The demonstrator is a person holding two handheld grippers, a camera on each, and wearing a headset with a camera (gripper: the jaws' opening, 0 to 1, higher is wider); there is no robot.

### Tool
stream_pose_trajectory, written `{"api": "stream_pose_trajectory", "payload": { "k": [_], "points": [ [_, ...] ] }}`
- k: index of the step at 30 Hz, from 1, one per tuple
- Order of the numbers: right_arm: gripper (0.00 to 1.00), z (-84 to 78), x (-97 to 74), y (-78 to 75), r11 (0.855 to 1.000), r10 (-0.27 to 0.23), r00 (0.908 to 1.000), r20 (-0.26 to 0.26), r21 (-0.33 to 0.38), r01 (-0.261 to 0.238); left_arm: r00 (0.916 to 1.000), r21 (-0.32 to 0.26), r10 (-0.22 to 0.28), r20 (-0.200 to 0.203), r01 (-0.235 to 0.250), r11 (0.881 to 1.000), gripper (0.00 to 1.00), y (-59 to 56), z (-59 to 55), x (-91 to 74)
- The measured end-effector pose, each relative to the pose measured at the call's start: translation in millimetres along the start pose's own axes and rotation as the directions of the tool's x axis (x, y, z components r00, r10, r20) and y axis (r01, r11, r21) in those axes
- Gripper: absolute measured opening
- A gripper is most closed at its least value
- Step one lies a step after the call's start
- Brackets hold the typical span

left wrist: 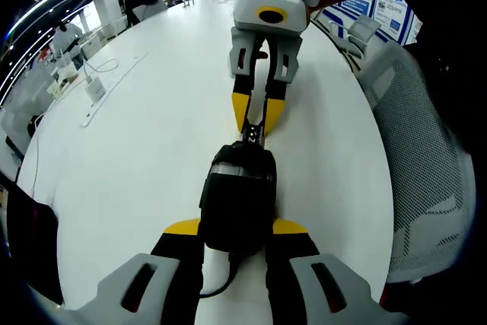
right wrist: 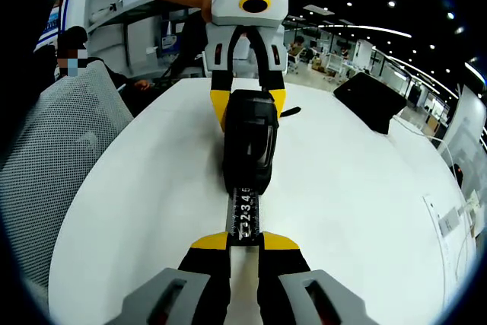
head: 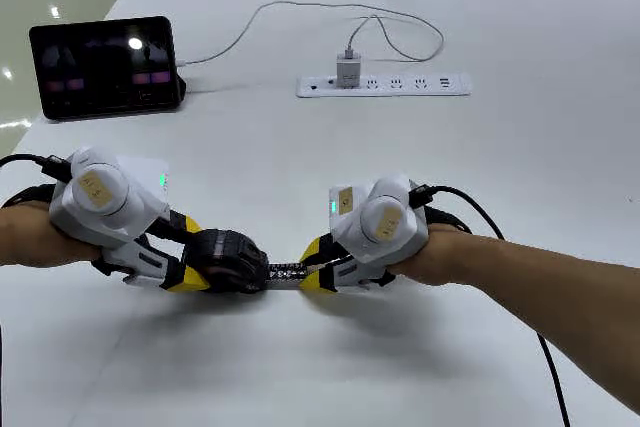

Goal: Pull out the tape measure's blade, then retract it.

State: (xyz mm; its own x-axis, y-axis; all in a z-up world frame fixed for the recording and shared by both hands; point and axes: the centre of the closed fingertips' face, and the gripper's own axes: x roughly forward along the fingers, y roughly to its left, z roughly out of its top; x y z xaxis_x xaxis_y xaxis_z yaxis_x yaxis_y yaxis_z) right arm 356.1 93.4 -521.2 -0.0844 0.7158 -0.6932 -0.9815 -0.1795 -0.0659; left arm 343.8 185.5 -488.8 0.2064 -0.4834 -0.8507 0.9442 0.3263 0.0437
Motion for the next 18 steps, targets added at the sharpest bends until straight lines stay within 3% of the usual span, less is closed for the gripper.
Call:
{"api": "stream_pose_trajectory", "payload": {
  "k": [18],
  "points": [
    [0.09,-17.5,-17.8,1.9,1.000,-0.010,0.9998,-0.018,0.009,0.011,0.9999,0.002,-0.001,-0.011,0.001,1.000,0.25,-0.7,1.2,0.3]
  ]
}}
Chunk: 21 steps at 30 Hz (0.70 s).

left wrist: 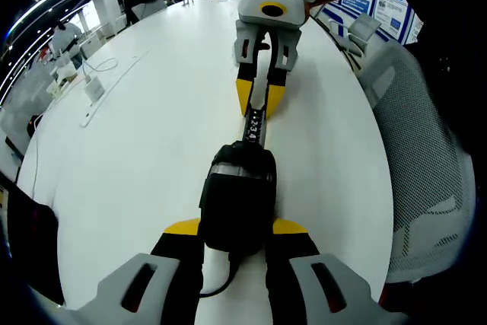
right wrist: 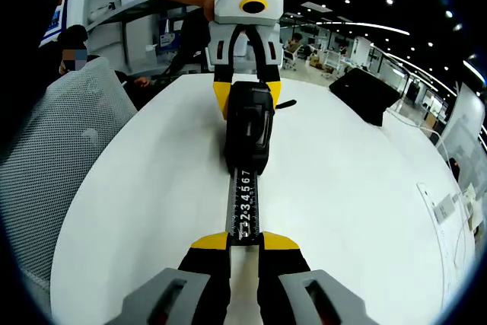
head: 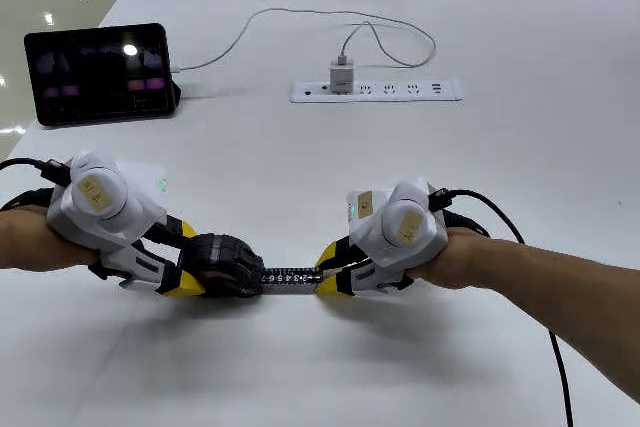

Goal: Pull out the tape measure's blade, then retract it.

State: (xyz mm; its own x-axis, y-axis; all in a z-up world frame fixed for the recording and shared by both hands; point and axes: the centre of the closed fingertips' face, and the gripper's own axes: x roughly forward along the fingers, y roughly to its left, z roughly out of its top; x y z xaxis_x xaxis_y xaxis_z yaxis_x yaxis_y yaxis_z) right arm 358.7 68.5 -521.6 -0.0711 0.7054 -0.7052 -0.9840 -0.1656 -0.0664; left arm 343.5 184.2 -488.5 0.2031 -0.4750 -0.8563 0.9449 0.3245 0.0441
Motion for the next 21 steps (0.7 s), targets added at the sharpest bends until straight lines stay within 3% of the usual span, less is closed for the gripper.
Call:
{"api": "stream_pose_trajectory", "payload": {
  "k": [21],
  "points": [
    [0.09,-22.1,-23.5,0.0,1.000,-0.007,0.9998,-0.017,0.016,0.008,1.0000,-0.001,0.000,-0.008,0.000,1.000,0.25,0.3,1.0,0.3]
  ]
}}
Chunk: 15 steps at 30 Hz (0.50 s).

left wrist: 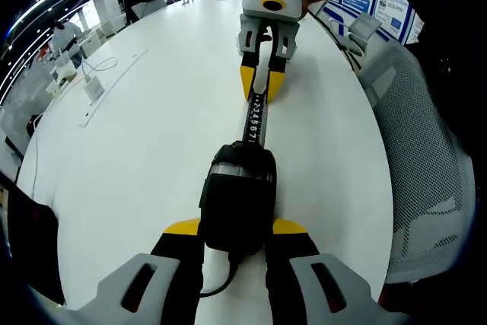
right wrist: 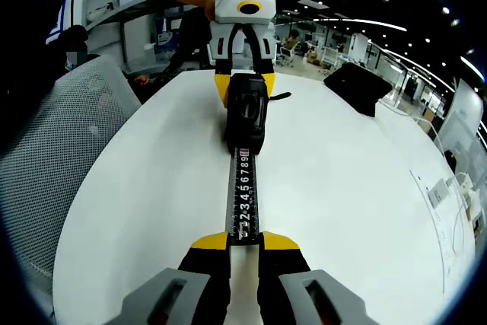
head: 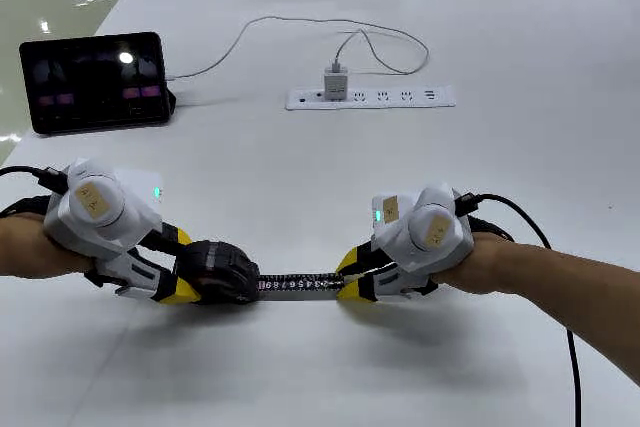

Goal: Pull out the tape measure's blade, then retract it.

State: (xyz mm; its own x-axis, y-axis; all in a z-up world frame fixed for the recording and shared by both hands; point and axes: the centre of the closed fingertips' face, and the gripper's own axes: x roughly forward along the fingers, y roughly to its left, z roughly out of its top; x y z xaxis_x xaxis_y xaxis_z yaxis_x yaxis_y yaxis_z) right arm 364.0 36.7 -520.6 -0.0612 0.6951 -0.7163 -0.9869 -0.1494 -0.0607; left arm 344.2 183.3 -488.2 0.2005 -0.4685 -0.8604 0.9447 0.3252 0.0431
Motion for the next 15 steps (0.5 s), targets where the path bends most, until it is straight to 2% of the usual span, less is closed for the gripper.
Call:
{"api": "stream_pose_trajectory", "payload": {
  "k": [15],
  "points": [
    [0.09,-17.3,-17.3,0.2,1.000,-0.006,0.9998,-0.018,0.013,0.007,1.0000,0.003,0.000,-0.006,0.000,1.000,0.25,-0.8,0.3,0.7]
  ]
}}
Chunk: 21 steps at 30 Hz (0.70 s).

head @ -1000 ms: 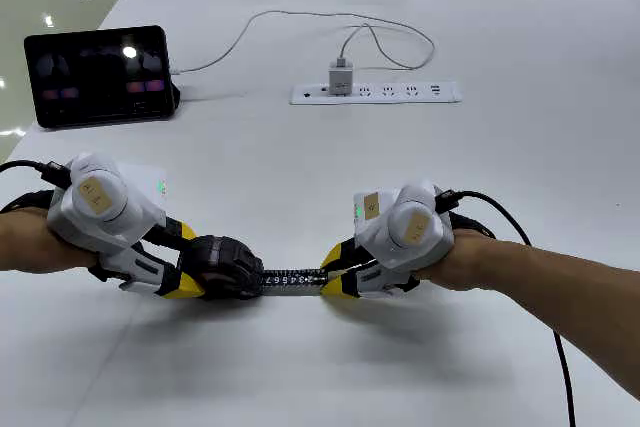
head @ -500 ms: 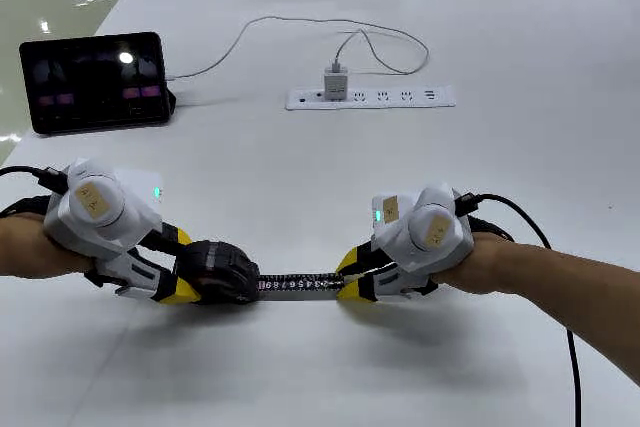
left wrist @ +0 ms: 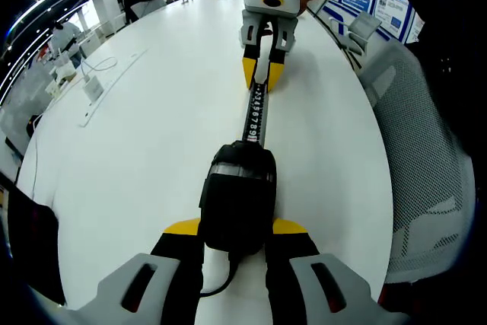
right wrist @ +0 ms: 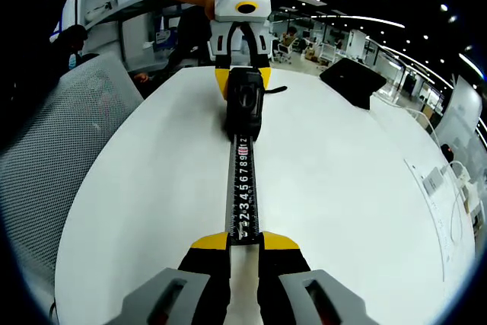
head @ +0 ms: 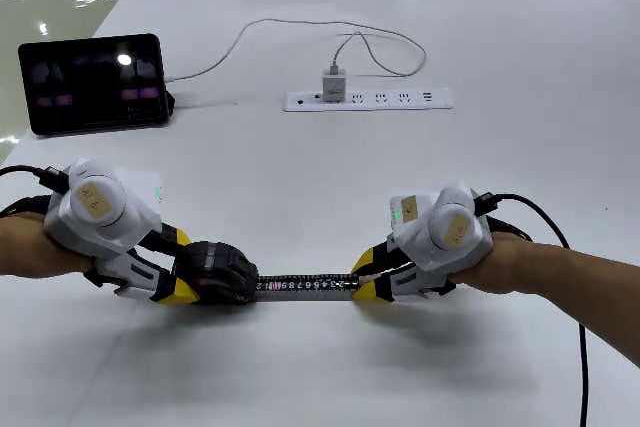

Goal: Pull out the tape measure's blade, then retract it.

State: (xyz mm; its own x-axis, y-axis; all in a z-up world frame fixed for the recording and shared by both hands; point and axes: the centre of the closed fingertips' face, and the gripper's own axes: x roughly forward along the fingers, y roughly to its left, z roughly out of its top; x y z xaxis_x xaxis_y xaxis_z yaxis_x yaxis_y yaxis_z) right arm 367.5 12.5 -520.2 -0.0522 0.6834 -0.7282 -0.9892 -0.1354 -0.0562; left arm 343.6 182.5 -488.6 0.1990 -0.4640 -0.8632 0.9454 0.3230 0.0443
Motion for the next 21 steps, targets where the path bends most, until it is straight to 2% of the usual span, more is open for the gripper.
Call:
{"api": "stream_pose_trajectory", "payload": {
  "k": [21],
  "points": [
    [0.09,-24.0,-22.3,-0.7,1.000,-0.008,0.9995,-0.031,0.006,0.008,1.0000,-0.009,0.002,-0.001,-0.002,1.000,0.25,0.6,-0.3,0.2]
  ]
}}
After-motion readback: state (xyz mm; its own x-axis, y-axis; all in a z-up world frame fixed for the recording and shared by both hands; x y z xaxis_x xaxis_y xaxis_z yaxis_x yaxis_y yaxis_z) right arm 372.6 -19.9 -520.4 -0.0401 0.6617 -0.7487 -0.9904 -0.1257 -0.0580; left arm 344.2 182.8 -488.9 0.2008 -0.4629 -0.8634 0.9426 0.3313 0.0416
